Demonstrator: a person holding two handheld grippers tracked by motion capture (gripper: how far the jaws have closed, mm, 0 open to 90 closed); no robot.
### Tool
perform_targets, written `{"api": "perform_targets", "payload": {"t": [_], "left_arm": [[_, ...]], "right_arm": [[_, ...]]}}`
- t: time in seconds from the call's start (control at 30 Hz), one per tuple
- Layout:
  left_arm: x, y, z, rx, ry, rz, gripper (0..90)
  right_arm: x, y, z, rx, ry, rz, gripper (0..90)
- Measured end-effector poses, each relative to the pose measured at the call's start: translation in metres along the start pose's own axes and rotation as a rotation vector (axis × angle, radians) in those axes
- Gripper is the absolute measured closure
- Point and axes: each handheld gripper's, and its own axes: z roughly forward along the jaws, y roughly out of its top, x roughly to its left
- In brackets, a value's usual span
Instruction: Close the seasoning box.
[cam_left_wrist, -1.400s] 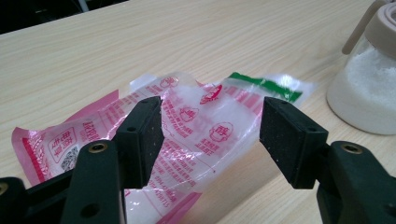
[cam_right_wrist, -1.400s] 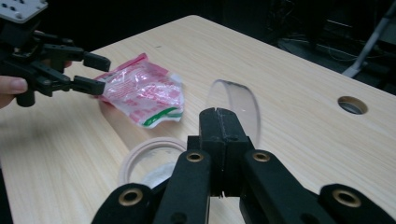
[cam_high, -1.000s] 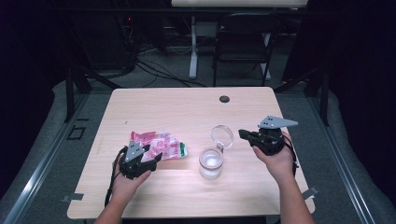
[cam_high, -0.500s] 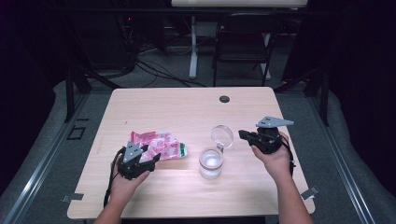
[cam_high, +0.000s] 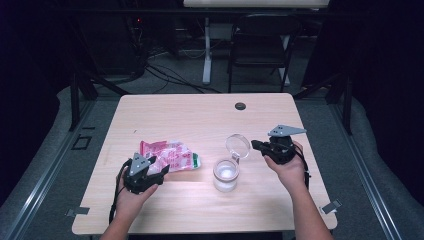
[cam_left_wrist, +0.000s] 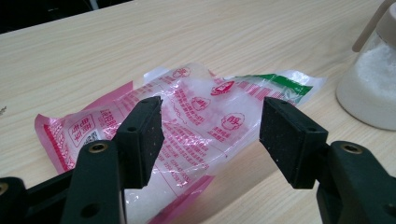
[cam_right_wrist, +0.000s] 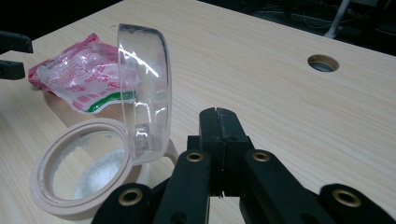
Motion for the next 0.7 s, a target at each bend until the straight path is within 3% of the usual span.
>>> {"api": "perform_targets", "payload": {"t": [0.7], "left_arm": [[0.0006, -0.0011, -0.0007, 0.003, 0.010, -0.002, 39.4]], "right_arm": [[0.0058, 0.0010, 0.0058, 0.006, 0.012, -0.009, 90.0]]}}
